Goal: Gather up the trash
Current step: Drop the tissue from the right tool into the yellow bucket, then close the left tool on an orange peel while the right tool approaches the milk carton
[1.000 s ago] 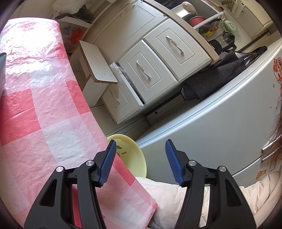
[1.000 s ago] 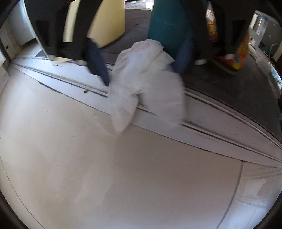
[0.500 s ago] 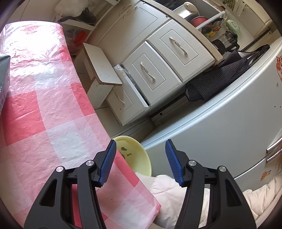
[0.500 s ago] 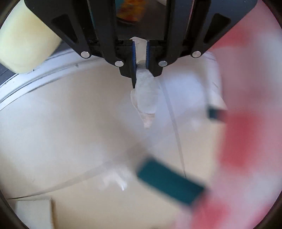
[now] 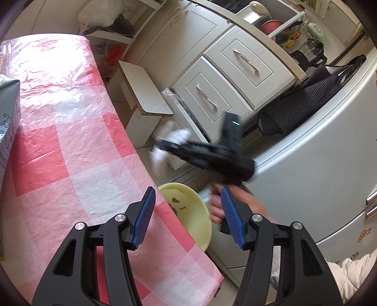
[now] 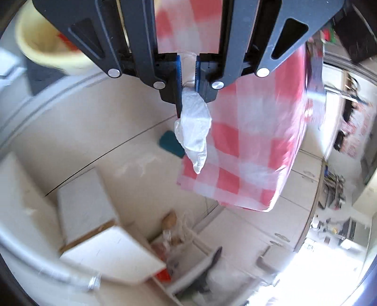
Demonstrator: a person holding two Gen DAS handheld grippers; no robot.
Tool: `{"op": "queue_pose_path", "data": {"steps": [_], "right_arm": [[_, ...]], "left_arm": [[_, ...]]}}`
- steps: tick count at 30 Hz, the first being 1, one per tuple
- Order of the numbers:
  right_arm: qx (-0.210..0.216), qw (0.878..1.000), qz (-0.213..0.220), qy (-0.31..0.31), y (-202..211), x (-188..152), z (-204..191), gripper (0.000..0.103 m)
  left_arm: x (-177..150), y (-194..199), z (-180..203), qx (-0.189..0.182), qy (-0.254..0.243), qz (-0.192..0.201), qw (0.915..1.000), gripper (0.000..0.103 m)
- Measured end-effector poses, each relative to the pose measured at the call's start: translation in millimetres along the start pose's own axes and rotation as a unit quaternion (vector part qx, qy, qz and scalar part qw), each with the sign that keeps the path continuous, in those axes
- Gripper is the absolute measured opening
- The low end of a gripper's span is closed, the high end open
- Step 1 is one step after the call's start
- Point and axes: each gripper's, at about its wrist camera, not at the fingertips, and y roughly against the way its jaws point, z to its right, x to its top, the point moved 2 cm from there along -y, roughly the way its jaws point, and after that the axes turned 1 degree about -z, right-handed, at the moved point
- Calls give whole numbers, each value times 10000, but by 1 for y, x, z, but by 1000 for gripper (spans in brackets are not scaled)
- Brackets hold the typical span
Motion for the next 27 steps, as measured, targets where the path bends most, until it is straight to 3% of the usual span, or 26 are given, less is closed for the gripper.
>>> {"op": "queue_pose_path", "data": {"steps": [4,6,8,10,13,15,19,23,27], "right_arm": [[-750,9968,-98,274,39,-39,6,10],[-1199,9912,-513,226,39,-59,25,18],[-1625,9822,-924,160,29,-81,41,54],[-1777,9798,-894,183,35,-89,39,54],[-1692,9841,-399,366,57,-81,12,65],[-1513,9873,-11,488,79,-72,-12,65],[-901,9915,443,831,109,-59,-74,72],[-173,9933,279,1112,99,-54,-135,76],[158,9921,-52,1247,69,-58,-179,76]], "left_arm": [[0,-1,2,263,-21,-6,9997,55],[1,-1,3,406,-3,11,9992,55],[1,6,3,507,111,80,9986,55],[-2,24,7,637,110,238,9976,55],[-4,66,14,822,-109,481,9954,55],[-2,94,12,1042,-240,594,9925,55],[3,155,-16,1835,-357,621,9804,57],[3,193,-72,2674,-48,178,9634,57],[-3,206,-113,2956,41,-65,9553,57]]}}
